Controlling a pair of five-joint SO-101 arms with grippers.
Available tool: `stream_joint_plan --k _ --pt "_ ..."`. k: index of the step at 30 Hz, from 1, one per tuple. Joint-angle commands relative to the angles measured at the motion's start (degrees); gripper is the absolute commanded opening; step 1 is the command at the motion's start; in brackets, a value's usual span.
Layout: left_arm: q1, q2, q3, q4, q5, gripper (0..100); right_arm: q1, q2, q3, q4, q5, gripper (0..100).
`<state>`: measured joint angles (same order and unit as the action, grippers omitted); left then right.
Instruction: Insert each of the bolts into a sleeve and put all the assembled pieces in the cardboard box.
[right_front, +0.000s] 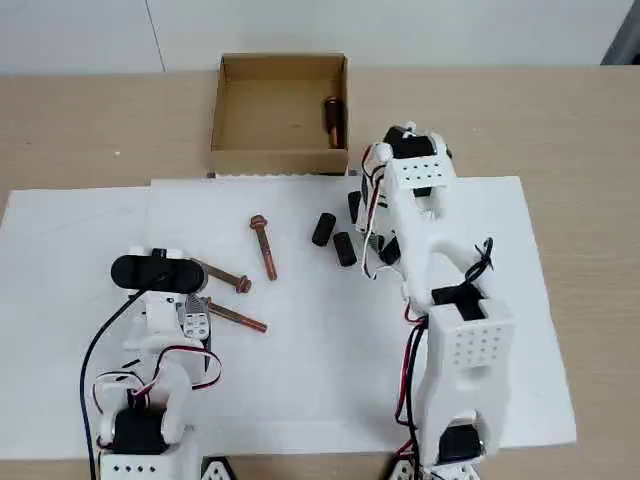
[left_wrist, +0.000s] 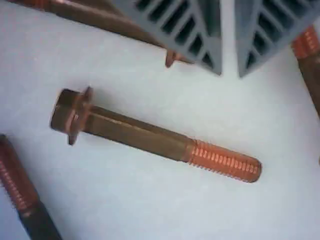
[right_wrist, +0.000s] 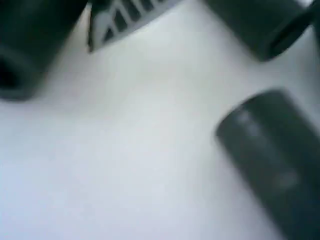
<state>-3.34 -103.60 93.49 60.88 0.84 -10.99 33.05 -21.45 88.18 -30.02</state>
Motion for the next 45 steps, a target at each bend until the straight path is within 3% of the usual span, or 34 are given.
stream_joint_plan --k 1,15,29,33,45 --pt "-0.4 -0.7 -0.2 0.1 0.3 1 1.5 0.0 -0.5 -1.7 -0.1 3.9" --pt "-0.3 -0.7 -0.2 0.1 0.2 1 0.3 -3.5 -3.8 1.3 -0.1 0.3" --pt "-0.2 -0.7 -0.2 0.1 0.0 1 -4.4 -31.1 -3.8 9.5 3.1 0.3" --pt "-0.3 -0.7 -0.2 0.1 0.0 1 -4.1 -40.1 1.3 9.5 6.5 0.3" --pt "-0.4 -0.7 -0.5 -0.4 0.3 1 -4.1 -64.0 31.4 7.1 6.3 0.3"
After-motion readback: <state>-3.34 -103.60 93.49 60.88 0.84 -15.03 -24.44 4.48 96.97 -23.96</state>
